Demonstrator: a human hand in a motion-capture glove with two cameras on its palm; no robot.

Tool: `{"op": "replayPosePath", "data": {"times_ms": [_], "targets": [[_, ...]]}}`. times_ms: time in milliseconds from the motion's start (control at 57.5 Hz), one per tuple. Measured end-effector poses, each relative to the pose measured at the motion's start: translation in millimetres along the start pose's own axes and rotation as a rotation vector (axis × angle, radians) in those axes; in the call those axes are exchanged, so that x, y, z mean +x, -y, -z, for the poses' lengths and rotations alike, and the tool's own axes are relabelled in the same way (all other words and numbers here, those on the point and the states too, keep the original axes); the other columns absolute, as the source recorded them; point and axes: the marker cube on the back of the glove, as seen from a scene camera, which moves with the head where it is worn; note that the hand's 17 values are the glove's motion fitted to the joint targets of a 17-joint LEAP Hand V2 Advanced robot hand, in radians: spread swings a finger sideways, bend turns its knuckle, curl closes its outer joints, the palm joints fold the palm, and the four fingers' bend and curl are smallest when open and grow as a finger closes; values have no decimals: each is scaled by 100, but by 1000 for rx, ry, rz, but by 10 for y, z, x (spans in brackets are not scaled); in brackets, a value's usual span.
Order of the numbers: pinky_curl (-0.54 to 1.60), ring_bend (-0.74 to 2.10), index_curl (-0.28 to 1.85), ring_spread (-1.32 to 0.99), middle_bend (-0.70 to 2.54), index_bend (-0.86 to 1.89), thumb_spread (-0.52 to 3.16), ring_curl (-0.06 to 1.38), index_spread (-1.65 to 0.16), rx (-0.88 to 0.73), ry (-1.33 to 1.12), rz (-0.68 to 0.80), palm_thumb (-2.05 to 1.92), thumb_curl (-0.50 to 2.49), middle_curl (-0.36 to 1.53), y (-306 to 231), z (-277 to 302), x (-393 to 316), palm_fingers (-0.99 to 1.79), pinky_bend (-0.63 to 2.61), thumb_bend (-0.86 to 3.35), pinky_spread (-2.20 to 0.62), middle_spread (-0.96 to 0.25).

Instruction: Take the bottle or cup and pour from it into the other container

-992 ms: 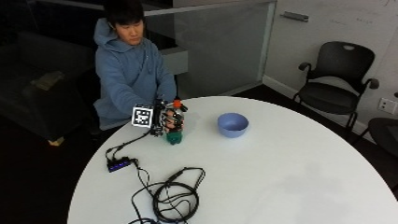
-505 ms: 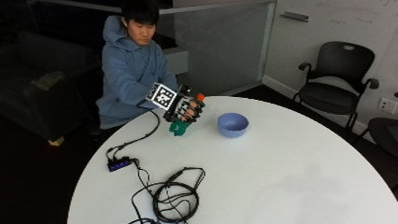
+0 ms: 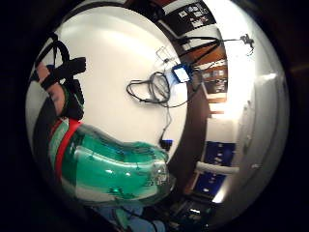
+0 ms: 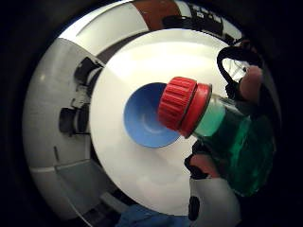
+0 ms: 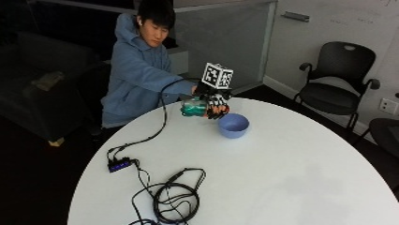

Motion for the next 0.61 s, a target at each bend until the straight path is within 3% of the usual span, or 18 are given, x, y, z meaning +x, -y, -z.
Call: {"op": "replayPosePath", "data": {"times_ms": [191,609], "targets": [[43,53,42,-13,35,17,39,45,-12,-93,-403,32,93,68,50,222,90,-306,121,36,-4,-4,-3],[42,53,43,-14,34,16,40,45,-14,-201,-501,46,91,68,50,343,14,-625,120,35,-4,-7,-4]]}}
